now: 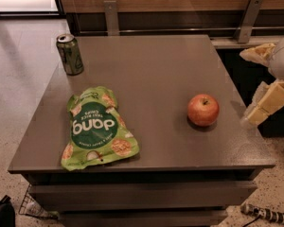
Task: Move apple near green can
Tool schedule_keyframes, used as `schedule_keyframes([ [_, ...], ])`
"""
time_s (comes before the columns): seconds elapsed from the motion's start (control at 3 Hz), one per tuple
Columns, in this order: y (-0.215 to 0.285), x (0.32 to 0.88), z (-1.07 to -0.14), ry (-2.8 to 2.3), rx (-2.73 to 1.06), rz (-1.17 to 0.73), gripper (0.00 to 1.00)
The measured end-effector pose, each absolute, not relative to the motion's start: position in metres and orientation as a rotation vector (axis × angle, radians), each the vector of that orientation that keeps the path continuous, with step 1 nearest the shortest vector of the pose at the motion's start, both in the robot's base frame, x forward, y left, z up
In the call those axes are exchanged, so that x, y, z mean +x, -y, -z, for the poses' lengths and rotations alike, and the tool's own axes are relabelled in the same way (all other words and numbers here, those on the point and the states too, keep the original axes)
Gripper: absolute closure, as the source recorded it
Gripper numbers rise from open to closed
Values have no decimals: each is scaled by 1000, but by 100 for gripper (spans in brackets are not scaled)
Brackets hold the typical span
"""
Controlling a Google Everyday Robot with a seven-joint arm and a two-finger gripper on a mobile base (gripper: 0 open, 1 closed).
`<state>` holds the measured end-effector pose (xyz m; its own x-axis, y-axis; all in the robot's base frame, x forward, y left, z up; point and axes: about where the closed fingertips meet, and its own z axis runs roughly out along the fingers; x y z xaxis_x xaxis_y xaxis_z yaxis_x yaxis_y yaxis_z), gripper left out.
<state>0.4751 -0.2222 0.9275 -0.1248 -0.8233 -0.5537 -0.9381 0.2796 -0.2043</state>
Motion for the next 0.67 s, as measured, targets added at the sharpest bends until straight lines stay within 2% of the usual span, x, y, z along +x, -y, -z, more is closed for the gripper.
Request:
schedule_keyframes([
  [0.67, 204, 472, -913, -1791, -1444, -439, 0],
])
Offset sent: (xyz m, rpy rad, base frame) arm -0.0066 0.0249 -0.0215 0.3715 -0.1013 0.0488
